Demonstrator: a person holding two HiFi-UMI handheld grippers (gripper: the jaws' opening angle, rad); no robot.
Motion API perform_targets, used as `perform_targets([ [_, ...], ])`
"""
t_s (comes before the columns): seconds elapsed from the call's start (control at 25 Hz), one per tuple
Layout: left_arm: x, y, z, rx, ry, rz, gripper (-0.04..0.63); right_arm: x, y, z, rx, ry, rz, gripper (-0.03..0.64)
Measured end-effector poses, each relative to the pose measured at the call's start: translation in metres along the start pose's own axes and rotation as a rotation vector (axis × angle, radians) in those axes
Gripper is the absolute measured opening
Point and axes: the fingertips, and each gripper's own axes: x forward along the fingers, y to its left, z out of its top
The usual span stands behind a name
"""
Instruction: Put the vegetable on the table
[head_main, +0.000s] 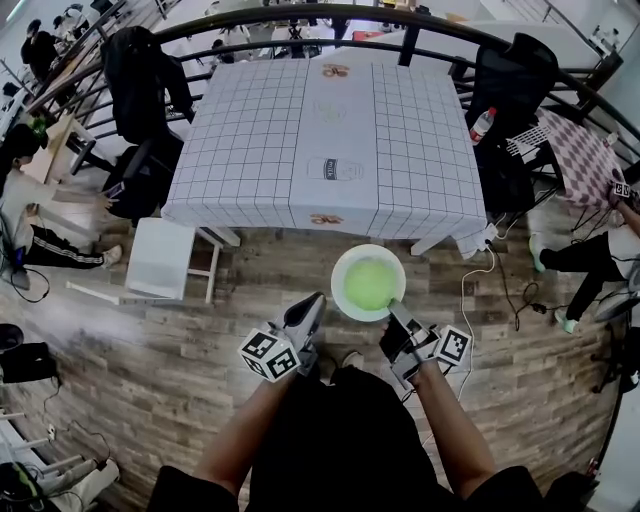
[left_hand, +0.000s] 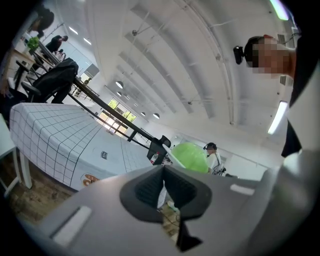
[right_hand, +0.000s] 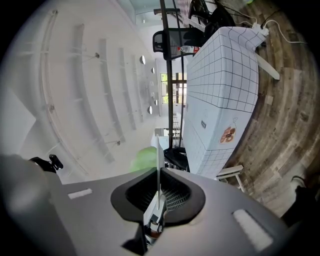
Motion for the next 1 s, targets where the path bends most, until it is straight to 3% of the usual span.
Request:
perform_targets([
  [0.64, 0.018, 0.000, 0.000, 0.038, -0.042, 0.080, 0.009, 0.005, -0.019, 0.044, 0.021, 0.039, -0.023, 0.017],
  [0.88, 0.012, 0.004, -0.022, 0.078, -0.072, 0.125, 0.009, -0.010, -0.047, 0.056, 0.034, 0.025, -0.014, 0.017],
  [1.0, 0.017, 0.009, -0.006, 0.057, -0.070, 0.139, 0.009, 0.002, -0.033, 0.067, 0.028, 0.031, -0.038, 0.017],
])
